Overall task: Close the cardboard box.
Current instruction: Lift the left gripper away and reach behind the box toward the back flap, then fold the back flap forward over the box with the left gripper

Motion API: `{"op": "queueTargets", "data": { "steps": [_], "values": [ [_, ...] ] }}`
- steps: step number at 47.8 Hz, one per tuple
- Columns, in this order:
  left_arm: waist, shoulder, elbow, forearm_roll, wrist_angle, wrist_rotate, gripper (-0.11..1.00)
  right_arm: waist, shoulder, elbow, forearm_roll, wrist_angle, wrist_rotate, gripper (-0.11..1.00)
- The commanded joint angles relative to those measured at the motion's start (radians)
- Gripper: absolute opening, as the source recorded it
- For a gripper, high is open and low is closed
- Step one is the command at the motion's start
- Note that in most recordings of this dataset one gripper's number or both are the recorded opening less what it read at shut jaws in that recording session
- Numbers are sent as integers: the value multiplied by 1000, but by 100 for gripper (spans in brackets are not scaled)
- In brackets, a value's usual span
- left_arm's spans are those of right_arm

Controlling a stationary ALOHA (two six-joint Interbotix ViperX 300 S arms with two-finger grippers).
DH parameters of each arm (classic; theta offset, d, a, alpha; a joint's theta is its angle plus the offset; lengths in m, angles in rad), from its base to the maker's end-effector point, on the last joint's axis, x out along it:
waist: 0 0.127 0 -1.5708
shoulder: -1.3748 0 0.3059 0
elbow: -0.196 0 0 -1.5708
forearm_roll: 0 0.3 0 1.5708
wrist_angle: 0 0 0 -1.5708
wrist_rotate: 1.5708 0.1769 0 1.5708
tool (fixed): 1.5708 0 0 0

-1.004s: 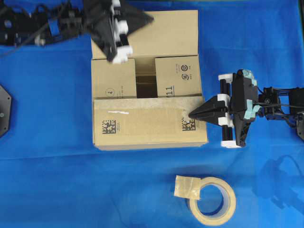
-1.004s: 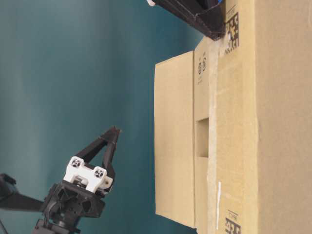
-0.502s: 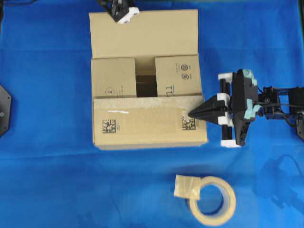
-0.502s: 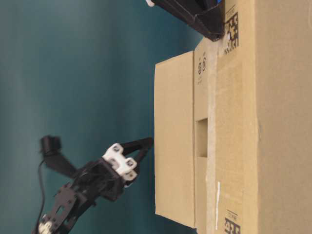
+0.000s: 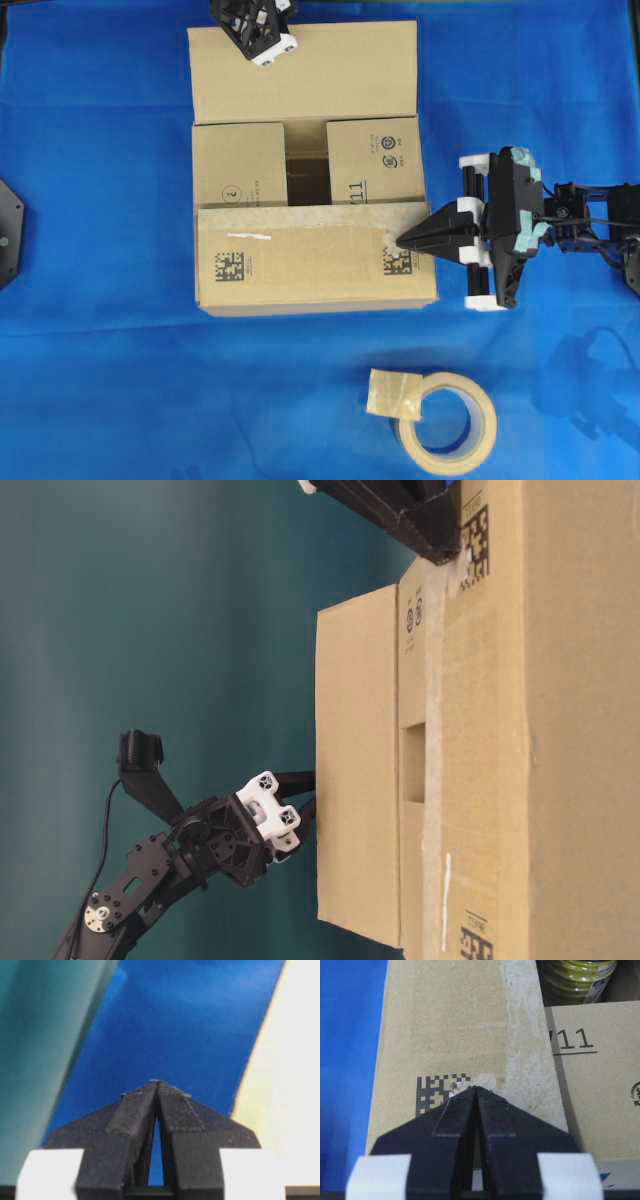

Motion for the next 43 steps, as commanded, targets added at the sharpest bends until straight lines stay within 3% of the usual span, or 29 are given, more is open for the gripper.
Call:
{"op": "queueTargets", "data": {
  "steps": [1,25,43],
  "values": [
    [-12,-21,-26,0,11,-2,0,-5,-5,-18,0,-12,-2,0],
    [-69,-110,-21,0,94,-9,0,-11,-6,-18,-2,-20,-3,0],
    [-209,-178,48,0,114,-80,0,-20,-6,-18,-2,-20,-3,0]
  ]
}}
